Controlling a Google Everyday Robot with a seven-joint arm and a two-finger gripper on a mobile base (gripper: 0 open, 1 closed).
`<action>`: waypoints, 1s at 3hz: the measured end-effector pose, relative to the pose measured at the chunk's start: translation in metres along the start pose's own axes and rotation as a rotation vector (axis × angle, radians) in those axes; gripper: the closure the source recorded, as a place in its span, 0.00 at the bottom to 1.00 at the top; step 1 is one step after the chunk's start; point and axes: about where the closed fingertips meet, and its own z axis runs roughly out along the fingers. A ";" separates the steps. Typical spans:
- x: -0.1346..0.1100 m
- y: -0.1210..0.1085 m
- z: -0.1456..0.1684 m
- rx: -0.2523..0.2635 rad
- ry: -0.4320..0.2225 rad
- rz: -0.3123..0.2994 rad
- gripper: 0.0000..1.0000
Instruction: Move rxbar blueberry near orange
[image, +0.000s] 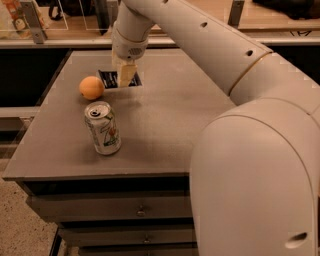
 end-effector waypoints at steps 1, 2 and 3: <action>0.004 0.002 0.004 -0.012 -0.001 0.009 1.00; 0.006 0.005 0.016 -0.045 0.003 0.016 0.84; 0.012 0.007 0.024 -0.067 0.013 0.045 0.60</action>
Offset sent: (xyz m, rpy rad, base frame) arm 0.0054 -0.0020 -0.0270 -0.0413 0.0802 -0.0116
